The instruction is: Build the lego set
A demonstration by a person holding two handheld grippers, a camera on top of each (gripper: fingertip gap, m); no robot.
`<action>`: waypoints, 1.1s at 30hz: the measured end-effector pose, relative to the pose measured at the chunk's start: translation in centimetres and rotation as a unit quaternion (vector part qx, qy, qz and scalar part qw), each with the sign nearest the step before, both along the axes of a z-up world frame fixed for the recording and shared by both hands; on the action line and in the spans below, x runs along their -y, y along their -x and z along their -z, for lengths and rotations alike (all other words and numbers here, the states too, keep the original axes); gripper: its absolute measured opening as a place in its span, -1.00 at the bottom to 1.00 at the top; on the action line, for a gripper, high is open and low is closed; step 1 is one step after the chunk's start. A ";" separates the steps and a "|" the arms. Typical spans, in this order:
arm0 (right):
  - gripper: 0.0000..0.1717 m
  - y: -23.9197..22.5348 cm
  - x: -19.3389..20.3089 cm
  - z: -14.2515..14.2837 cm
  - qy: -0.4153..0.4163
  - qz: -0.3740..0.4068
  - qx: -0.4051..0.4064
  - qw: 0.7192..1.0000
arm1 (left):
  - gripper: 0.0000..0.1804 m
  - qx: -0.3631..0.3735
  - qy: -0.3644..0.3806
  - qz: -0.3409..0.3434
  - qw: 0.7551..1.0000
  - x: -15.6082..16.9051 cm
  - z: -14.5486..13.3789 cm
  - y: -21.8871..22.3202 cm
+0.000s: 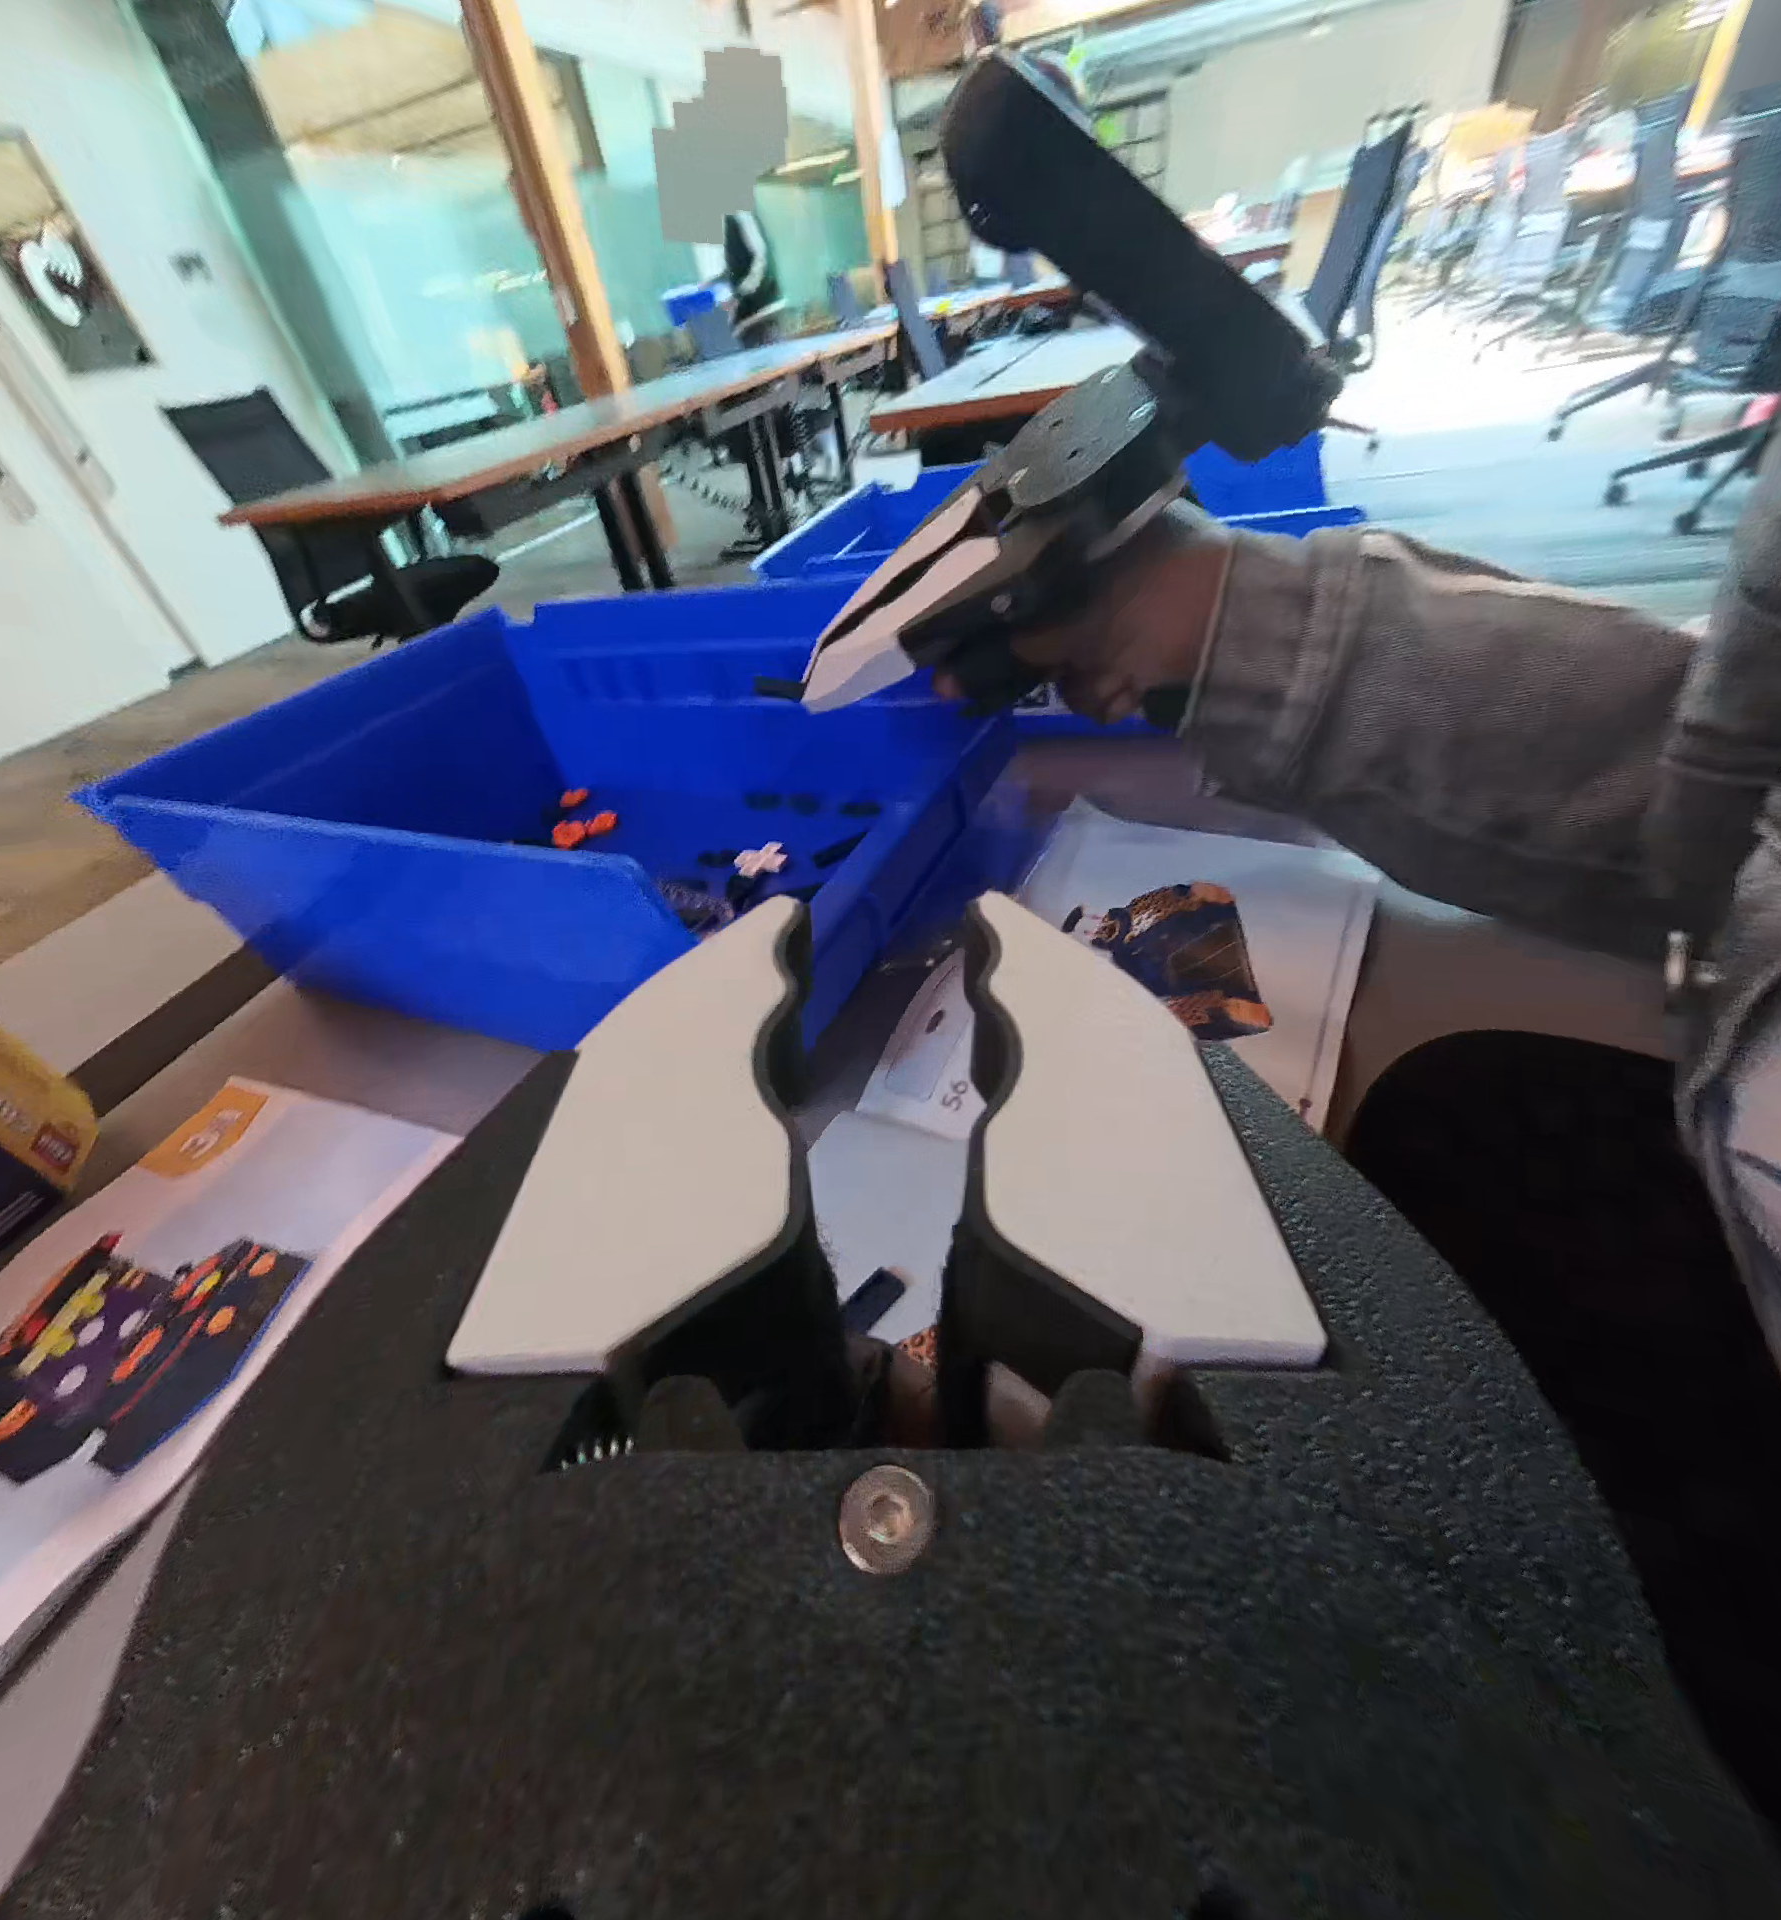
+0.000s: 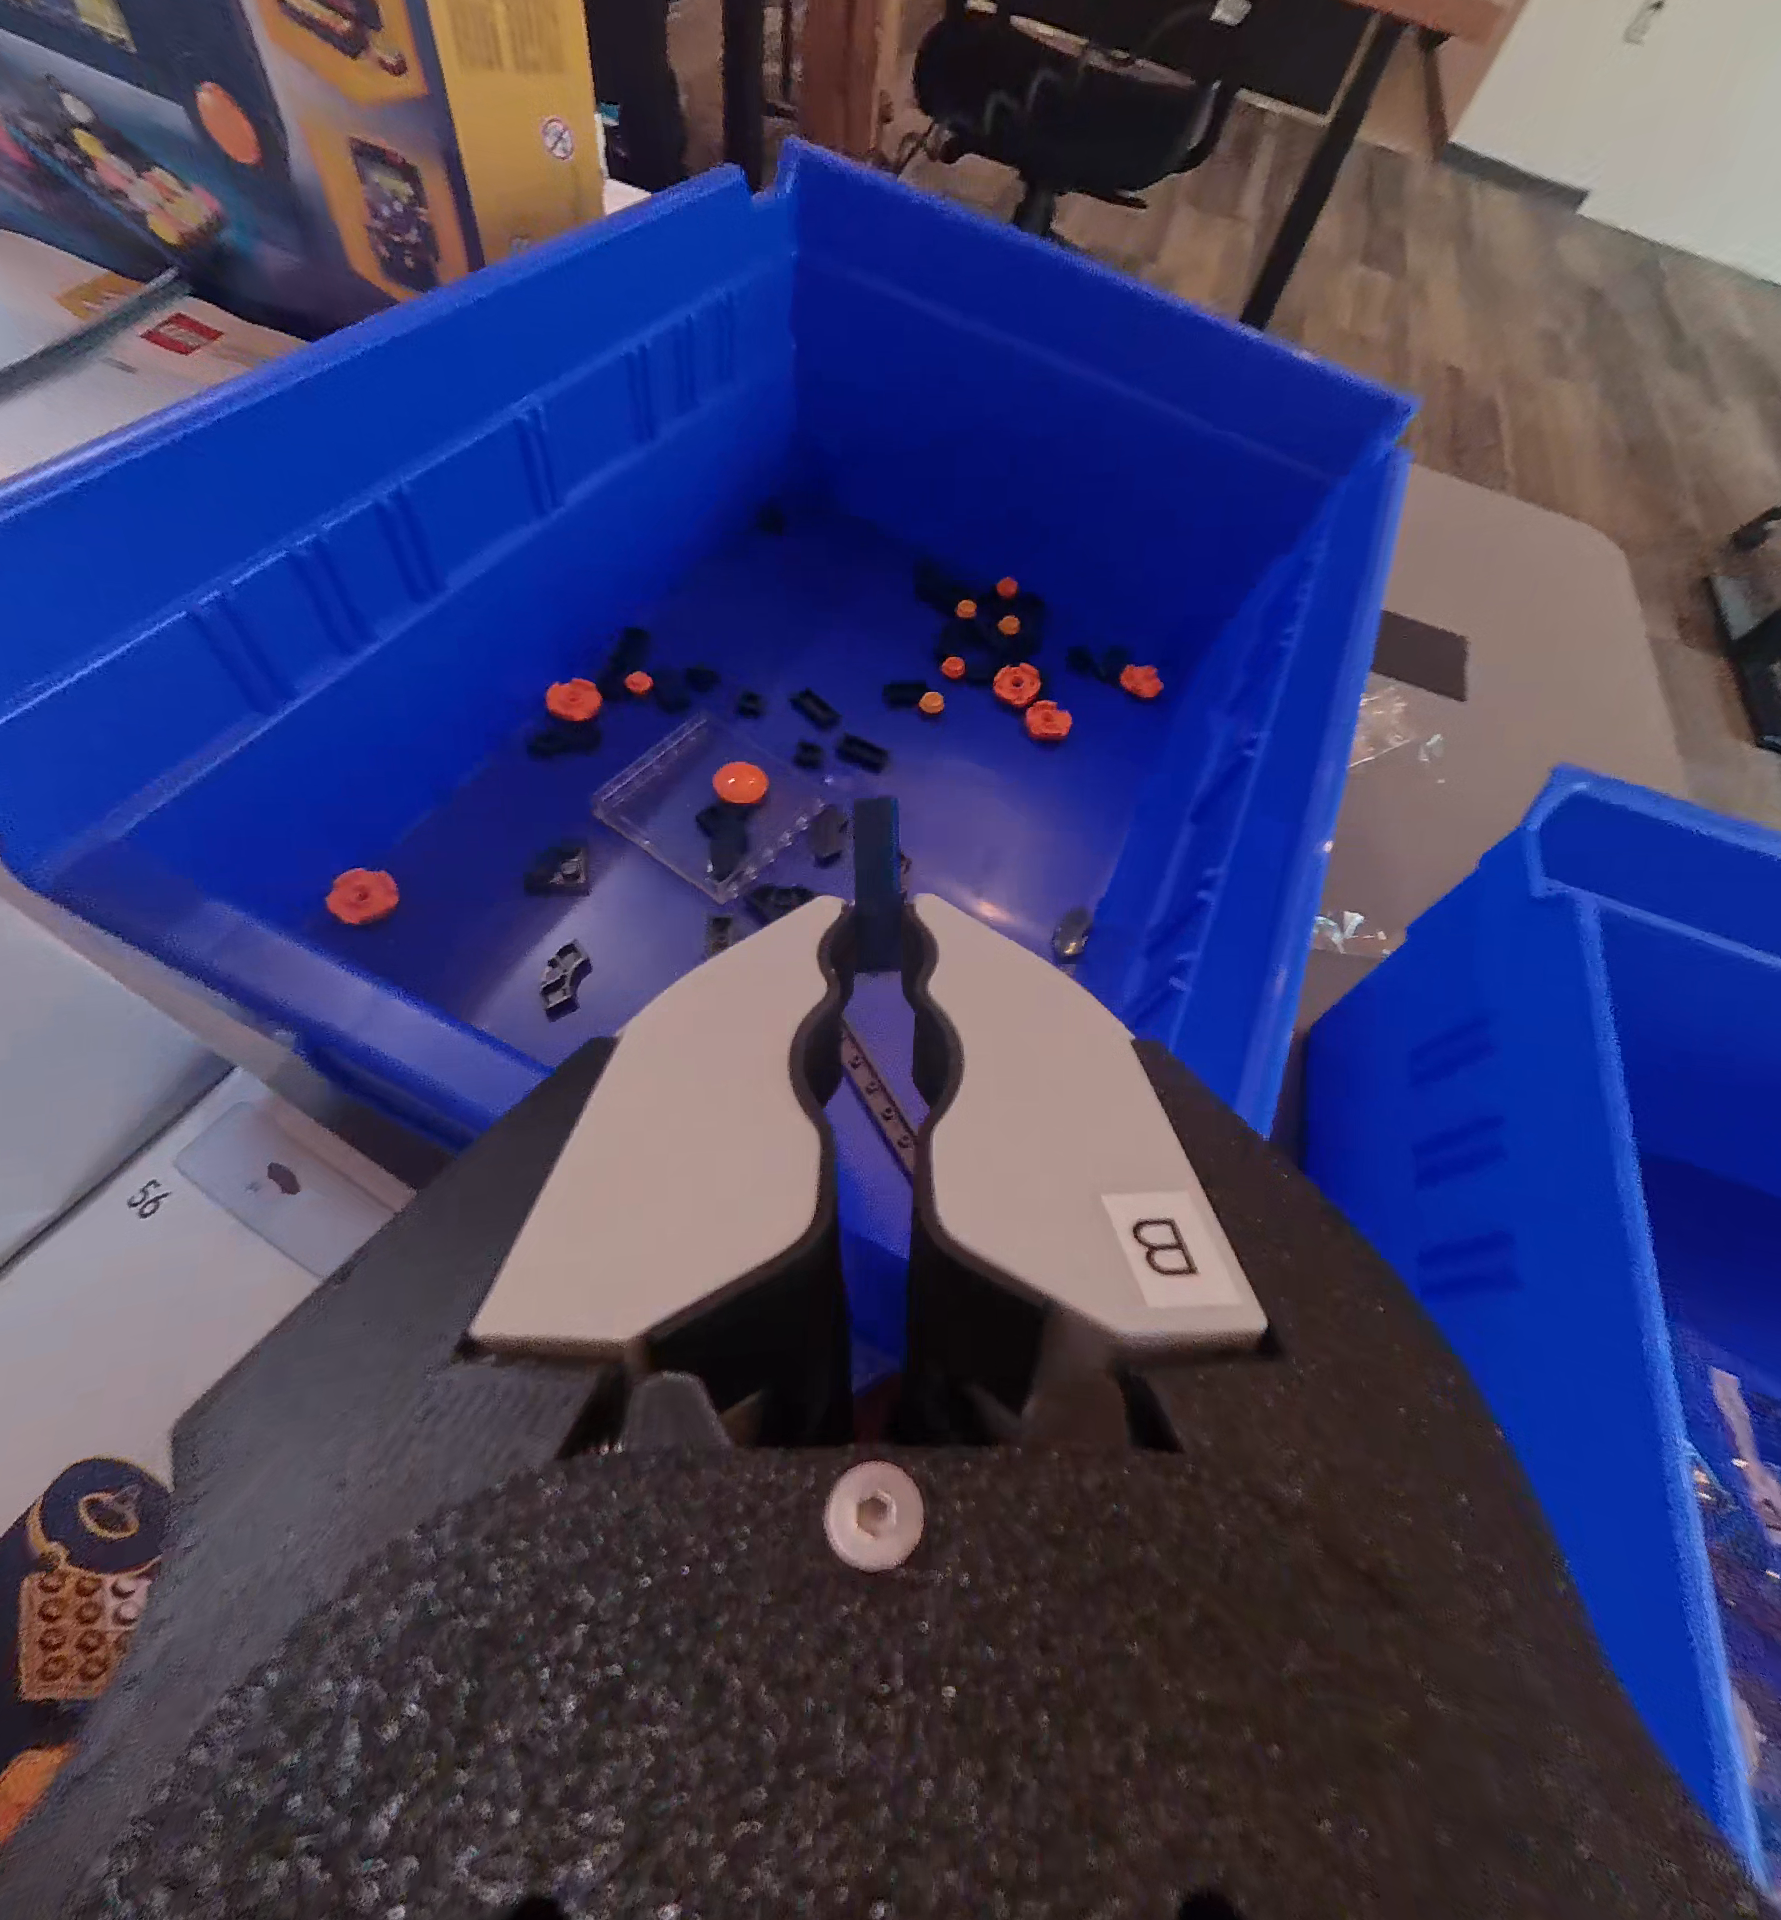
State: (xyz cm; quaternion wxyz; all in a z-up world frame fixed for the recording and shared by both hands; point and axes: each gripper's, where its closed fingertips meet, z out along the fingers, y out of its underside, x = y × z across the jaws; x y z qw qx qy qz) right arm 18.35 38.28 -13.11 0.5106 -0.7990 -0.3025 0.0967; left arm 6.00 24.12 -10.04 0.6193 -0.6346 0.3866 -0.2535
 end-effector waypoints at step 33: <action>-0.84 0.8 0.2 -2.8 -0.102 -0.018 -0.014 0.995 | -0.71 0.040 -0.064 0.225 0.972 7.5 -1.5 -3.6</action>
